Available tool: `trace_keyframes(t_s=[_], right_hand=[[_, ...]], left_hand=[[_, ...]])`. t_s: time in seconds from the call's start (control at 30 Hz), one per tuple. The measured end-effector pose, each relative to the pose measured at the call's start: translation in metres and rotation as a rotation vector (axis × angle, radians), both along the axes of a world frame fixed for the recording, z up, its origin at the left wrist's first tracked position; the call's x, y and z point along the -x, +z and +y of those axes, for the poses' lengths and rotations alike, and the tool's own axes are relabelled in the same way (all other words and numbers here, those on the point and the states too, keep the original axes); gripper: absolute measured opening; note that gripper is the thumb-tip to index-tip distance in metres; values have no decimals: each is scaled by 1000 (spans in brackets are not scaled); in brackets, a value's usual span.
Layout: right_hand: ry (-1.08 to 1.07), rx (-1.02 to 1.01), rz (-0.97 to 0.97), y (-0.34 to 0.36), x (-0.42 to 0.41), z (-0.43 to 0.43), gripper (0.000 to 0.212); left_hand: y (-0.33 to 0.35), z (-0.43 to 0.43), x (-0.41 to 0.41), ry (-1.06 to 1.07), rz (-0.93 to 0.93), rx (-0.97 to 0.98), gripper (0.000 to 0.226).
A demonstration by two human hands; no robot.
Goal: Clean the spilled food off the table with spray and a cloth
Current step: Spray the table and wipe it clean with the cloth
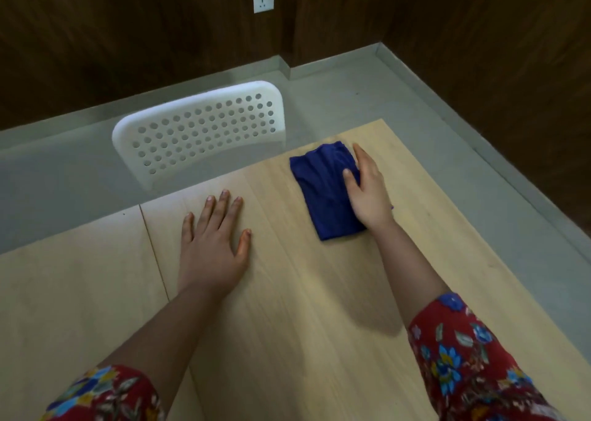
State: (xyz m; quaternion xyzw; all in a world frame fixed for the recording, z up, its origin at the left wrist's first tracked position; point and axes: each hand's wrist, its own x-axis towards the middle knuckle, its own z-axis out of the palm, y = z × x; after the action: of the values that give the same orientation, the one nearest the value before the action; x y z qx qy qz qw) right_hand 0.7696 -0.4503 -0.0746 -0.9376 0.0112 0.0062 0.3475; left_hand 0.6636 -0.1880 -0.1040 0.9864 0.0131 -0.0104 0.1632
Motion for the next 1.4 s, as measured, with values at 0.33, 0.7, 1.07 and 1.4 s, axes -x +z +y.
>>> trace_keyframes(t_s=[0.33,0.7,1.07,1.4], right_hand=[[-247,-452,33,55,4,-23,25],[98,557,69,17,4,-7,52],[-131,582,136,-26,-43,-69,54],[480,592,-59,-25,17,6,56]], left_hand=[[2,0,-1,5,18,-15,64],[2,0,-1,0,23,-27,65],[2,-1,-2,9,31,-26,65],[3,-2,0,13,40,-17,64]])
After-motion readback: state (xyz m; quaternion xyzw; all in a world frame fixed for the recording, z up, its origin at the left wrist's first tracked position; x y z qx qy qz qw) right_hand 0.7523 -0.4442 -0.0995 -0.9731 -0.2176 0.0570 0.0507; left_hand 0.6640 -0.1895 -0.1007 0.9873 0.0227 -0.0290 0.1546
